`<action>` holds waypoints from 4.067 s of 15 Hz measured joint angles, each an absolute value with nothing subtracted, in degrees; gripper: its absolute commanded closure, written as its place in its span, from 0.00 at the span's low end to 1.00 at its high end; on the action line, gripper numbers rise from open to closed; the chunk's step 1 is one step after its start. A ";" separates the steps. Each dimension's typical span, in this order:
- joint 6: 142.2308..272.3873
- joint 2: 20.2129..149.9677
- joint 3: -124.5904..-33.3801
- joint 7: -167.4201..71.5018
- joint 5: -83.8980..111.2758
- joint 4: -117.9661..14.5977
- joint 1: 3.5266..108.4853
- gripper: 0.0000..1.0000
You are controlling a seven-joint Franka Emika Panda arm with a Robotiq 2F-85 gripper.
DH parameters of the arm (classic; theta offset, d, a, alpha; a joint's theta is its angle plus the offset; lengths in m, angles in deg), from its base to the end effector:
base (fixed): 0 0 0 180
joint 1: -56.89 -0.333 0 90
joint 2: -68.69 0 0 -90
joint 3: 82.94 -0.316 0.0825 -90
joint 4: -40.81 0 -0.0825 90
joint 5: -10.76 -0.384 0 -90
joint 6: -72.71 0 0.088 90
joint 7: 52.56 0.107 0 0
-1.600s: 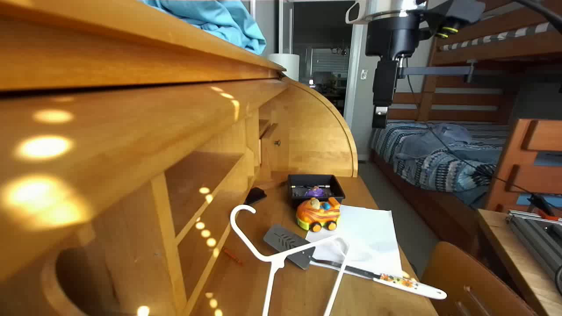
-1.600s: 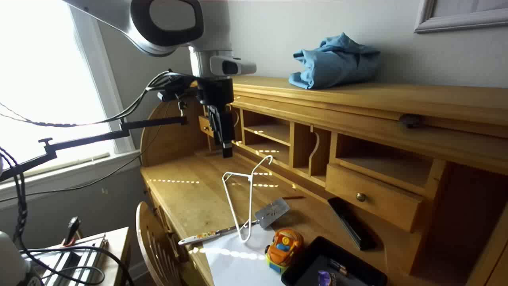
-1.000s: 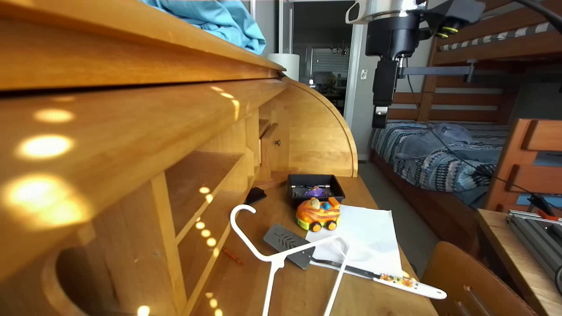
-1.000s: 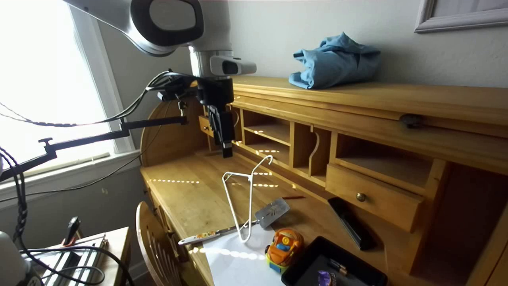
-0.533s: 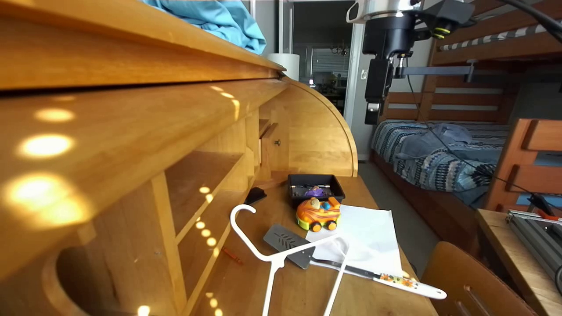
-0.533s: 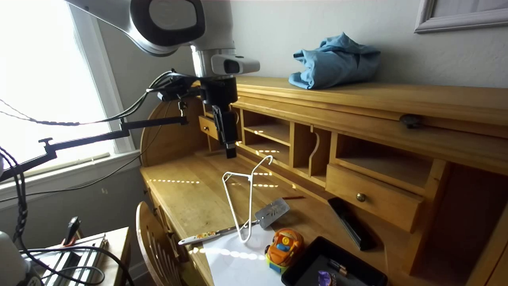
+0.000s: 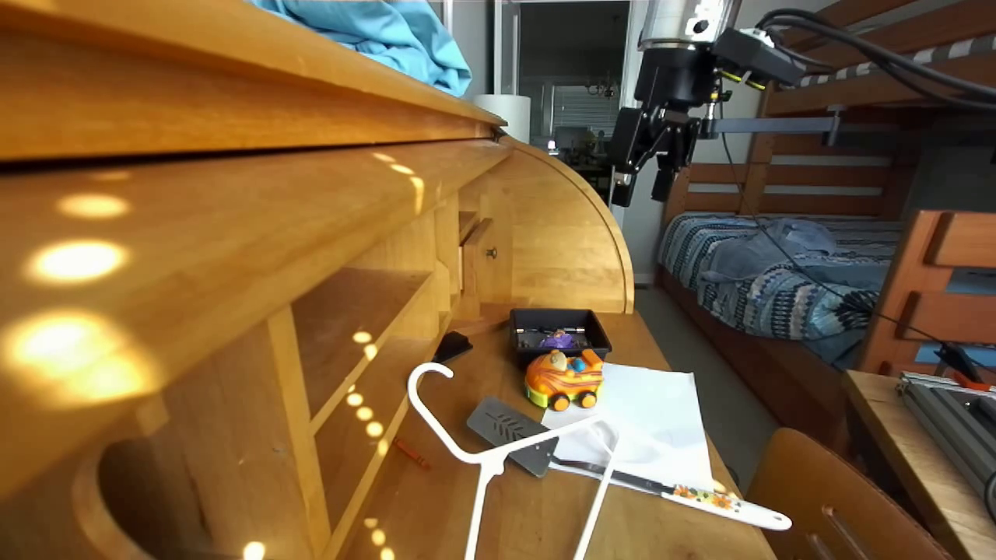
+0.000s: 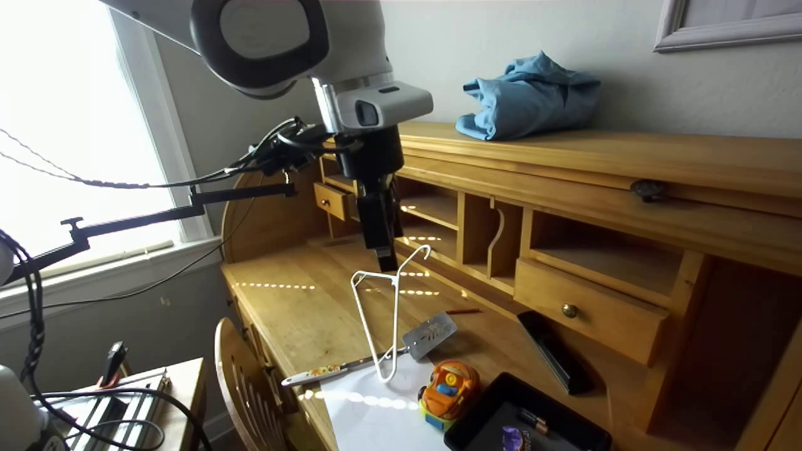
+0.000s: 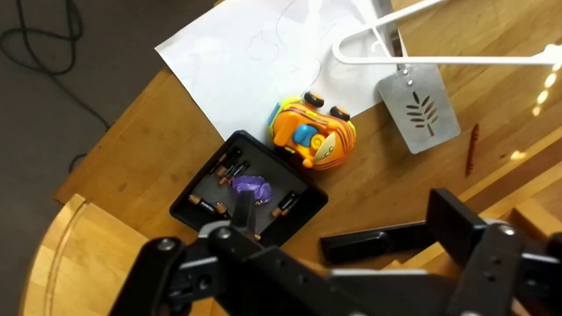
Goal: Open the right drawer
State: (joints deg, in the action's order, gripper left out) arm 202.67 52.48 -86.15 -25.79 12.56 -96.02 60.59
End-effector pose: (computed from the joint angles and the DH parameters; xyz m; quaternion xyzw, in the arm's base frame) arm 0.4677 -0.0041 0.4434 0.9704 -0.2265 0.0837 0.0017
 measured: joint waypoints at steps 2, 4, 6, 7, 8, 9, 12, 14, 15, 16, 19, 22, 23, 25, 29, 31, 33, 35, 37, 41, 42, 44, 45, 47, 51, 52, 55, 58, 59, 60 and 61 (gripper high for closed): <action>207.28 52.63 -86.13 -21.37 13.24 -97.54 62.24 0.00; 211.69 53.00 -86.01 -18.72 13.14 -98.88 63.46 0.00; 213.59 53.47 -85.77 -18.80 13.23 -99.42 63.54 0.00; 213.97 53.66 -85.90 -18.46 14.81 -99.51 63.84 0.00; 214.18 53.83 -86.27 -17.28 18.27 -99.53 64.64 0.00; 214.32 54.02 -86.81 -15.45 22.78 -99.51 65.82 0.00; 214.09 55.04 -87.64 -12.28 34.13 -98.99 68.69 0.00; 213.80 55.97 -87.65 -12.42 35.68 -98.21 68.76 0.00; 213.76 56.26 -87.71 -12.46 35.77 -97.98 68.75 0.00; 213.71 56.43 -87.76 -12.48 35.80 -97.80 68.75 0.00; 213.74 56.72 -87.42 -13.63 35.97 -97.50 68.26 0.00; 213.75 60.06 -87.36 -20.66 37.26 -93.17 67.25 0.00; 213.63 61.68 -87.37 -23.09 37.53 -90.87 66.69 0.00; 212.89 65.29 -87.34 -28.18 37.79 -85.73 65.22 0.00; 209.24 71.61 -86.70 -35.31 37.94 -77.01 62.85 0.00; 209.08 72.60 -86.50 -35.93 37.94 -75.91 62.75 0.00; 209.09 72.71 -86.07 -36.09 37.91 -75.88 62.46 0.00; 209.05 72.82 -84.88 -36.09 37.86 -76.09 61.54 0.00; 208.75 73.08 -83.96 -36.09 37.86 -76.63 61.09 0.00; 208.58 72.48 -82.77 -36.15 37.41 -79.79 60.87 0.00; 208.59 72.18 -82.58 -36.15 37.57 -80.89 60.80 0.00; 208.78 71.61 -82.28 -36.16 37.75 -83.38 60.61 0.00; 209.21 71.35 -82.15 -36.16 38.05 -84.78 60.48 0.00; 211.05 71.12 -82.07 -36.14 39.73 -87.62 60.37 0.00; 220.29 71.58 -81.22 -29.60 47.97 -92.17 60.36 0.00; 222.48 71.98 -80.73 -27.99 48.09 -92.72 60.39 0.00; 225.37 73.28 -78.36 -29.06 45.30 -93.64 61.68 0.00; 225.96 73.43 -77.91 -29.37 45.17 -93.90 62.23 0.00; 225.96 73.43 -77.82 -29.37 45.17 -93.89 62.06 0.00; 226.27 73.44 -77.71 -29.36 45.64 -93.90 61.85 0.00; 227.91 73.51 -77.63 -29.29 46.65 -93.93 61.63 0.00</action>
